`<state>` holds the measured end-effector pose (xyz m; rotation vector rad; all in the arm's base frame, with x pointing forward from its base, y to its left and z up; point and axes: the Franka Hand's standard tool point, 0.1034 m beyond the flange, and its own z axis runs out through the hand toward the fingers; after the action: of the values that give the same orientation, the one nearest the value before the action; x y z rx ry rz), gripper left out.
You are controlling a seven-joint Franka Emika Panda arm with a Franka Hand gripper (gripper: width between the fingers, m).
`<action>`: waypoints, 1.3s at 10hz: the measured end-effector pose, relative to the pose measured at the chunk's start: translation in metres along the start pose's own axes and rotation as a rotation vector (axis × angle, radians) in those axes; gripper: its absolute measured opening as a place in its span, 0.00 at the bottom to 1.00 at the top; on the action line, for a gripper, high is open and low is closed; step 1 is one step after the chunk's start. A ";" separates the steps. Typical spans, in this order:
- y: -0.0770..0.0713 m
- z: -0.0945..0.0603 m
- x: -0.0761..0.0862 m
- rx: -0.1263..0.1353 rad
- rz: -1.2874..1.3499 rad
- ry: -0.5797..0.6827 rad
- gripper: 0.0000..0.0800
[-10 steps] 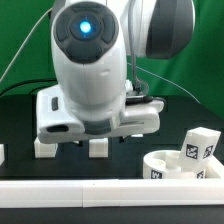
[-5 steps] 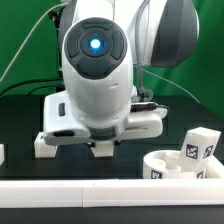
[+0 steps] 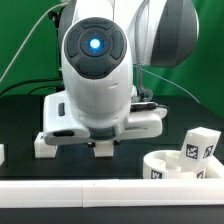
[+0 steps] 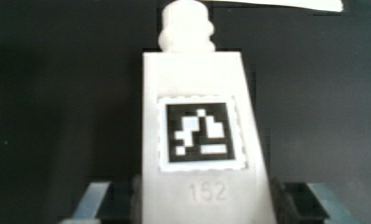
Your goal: Assemble stool
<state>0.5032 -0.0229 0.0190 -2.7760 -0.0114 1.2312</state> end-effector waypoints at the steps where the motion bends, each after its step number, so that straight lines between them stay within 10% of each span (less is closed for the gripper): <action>1: -0.001 -0.002 0.000 0.002 0.000 0.000 0.42; 5: -0.030 -0.093 -0.033 -0.004 -0.035 0.066 0.42; 10: -0.027 -0.114 -0.014 -0.034 -0.029 0.461 0.42; 13: -0.087 -0.163 -0.028 -0.072 -0.071 0.727 0.42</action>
Offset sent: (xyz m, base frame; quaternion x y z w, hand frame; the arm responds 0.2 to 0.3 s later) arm 0.0454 0.0317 0.0914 0.0374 0.0660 0.0144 0.9970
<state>0.6083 0.0467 0.1573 -3.0719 -0.0955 0.1589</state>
